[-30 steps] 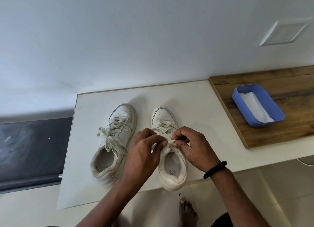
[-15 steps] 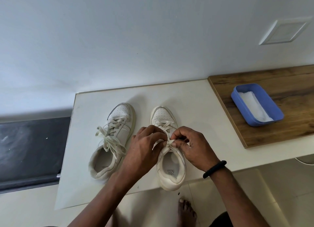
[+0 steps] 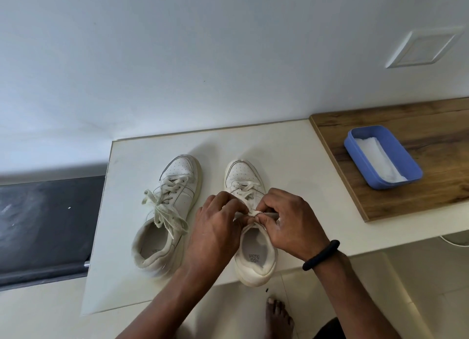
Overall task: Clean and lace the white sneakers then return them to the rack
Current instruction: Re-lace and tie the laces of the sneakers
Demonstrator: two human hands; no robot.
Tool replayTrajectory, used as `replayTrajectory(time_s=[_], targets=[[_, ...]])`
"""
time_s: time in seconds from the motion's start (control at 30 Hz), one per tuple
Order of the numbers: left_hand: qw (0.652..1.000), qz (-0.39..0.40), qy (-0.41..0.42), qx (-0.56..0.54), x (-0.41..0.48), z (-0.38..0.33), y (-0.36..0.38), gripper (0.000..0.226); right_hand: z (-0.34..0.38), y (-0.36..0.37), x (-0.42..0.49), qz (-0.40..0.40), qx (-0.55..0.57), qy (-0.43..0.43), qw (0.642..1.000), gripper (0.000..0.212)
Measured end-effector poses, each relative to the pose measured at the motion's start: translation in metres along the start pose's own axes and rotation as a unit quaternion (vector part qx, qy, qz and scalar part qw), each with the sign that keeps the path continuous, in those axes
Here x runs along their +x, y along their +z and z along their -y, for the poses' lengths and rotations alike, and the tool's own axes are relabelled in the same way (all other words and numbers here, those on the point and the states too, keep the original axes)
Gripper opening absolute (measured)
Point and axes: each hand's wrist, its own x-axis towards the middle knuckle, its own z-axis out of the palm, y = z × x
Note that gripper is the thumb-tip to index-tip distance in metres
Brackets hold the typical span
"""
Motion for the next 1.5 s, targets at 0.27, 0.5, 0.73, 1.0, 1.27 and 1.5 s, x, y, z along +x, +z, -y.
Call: replayTrajectory(time_s=[0.27,0.5,0.73,1.0,1.27,1.5], targets=[[0.997,0.018,0.041,0.066,-0.002,-0.004,-0.014,0.022,0.011,0.005,-0.004,-0.020,-0.037,-0.031,0.999,0.013],[0.991,0.070,-0.083,-0.083,0.005,-0.001,-0.022,0.012,0.009,0.005,-0.005,-0.029,-0.025,-0.039,0.999,0.013],[0.985,0.082,-0.094,-0.122,0.005,-0.004,-0.016,0.011,0.011,0.002,-0.008,-0.036,-0.040,-0.060,0.997,0.013],[0.964,0.155,-0.110,-0.185,0.011,0.006,-0.016,0.019,0.011,-0.001,-0.008,-0.035,-0.020,-0.082,0.996,0.019],[0.958,0.139,-0.143,-0.206,0.009,0.008,-0.003,0.034,0.006,-0.003,-0.008,-0.032,0.021,-0.064,0.997,0.013],[0.961,0.155,-0.113,-0.198,0.021,0.007,-0.018,0.008,0.004,0.000,-0.009,-0.029,0.024,-0.052,0.998,0.012]])
